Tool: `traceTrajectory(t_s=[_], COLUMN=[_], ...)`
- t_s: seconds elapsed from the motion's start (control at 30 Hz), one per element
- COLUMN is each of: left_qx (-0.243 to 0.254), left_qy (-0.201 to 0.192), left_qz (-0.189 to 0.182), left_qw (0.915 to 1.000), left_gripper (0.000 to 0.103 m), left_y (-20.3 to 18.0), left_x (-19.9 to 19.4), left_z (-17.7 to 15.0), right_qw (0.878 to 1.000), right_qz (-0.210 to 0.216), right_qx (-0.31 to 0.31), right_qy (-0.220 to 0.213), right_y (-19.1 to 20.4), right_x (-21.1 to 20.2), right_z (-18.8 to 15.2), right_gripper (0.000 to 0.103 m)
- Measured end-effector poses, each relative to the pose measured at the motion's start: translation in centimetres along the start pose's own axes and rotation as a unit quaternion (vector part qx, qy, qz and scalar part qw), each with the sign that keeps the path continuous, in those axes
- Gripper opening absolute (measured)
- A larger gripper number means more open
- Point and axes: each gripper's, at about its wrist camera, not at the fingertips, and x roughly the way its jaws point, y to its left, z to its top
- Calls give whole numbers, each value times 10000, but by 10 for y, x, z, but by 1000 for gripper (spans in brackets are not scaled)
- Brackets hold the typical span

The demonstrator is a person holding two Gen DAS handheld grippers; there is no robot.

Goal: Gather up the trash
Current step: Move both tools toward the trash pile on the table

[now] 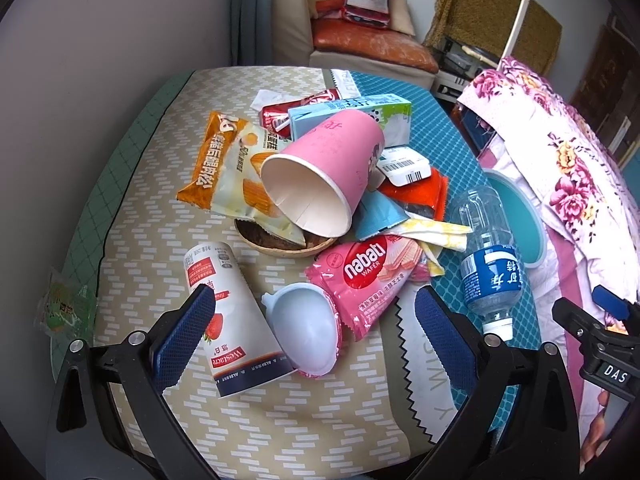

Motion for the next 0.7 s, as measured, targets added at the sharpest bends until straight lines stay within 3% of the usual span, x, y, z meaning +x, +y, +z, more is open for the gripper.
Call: traceTrajectory(t_s=[0.7], left_qx=[-118], left_qy=[17], left_qz=[-283], left_qw=[9995], left_gripper=[100], left_y=[8], left_x=[-2], left_z=[7], right_qw=[10000], right_qz=[-8], right_qx=[-24], right_qy=[26], right_y=[8], right_x=[-5], right_z=[17], right_gripper=[97])
